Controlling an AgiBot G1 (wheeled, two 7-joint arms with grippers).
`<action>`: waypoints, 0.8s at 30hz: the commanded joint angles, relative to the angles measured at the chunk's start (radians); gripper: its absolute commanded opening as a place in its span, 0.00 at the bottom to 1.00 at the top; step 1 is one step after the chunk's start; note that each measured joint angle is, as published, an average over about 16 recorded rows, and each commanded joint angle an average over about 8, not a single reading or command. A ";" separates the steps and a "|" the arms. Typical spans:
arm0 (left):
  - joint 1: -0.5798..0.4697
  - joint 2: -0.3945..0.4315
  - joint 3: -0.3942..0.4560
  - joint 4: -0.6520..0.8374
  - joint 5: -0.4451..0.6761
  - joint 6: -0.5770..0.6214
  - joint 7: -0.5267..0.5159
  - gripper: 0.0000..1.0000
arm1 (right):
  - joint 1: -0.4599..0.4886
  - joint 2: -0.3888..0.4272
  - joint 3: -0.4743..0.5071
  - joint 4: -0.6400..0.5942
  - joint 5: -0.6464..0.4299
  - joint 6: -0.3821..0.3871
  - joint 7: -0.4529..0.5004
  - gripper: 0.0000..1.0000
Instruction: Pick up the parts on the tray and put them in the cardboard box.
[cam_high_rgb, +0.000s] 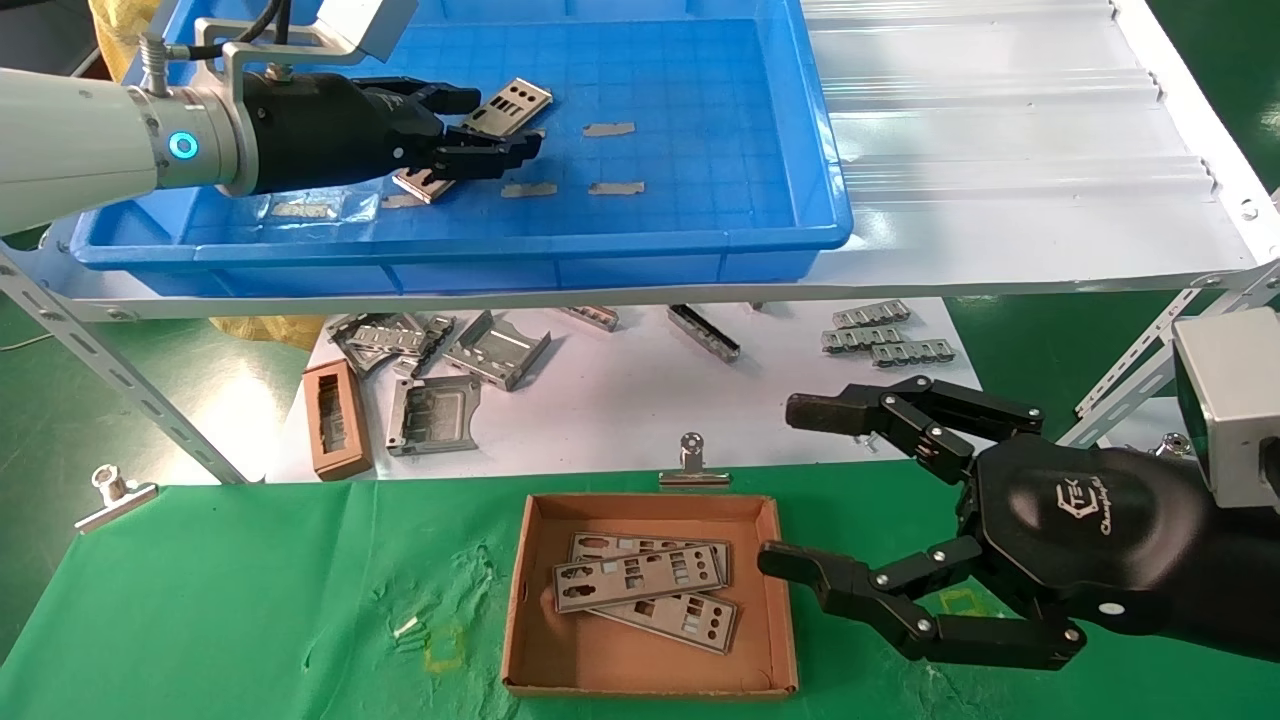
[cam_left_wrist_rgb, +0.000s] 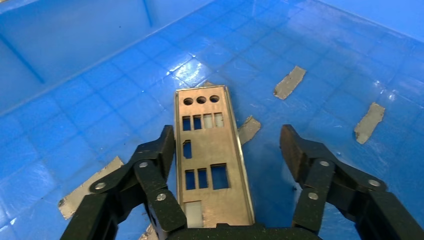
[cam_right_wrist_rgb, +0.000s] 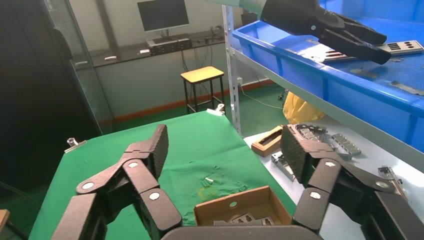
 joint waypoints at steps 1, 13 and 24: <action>0.000 0.002 0.002 0.001 0.002 -0.002 0.000 0.00 | 0.000 0.000 0.000 0.000 0.000 0.000 0.000 1.00; -0.001 -0.007 -0.013 -0.001 -0.018 -0.036 0.013 0.00 | 0.000 0.000 0.000 0.000 0.000 0.000 0.000 1.00; -0.006 -0.009 -0.013 -0.006 -0.019 -0.059 0.030 0.35 | 0.000 0.000 0.000 0.000 0.000 0.000 0.000 1.00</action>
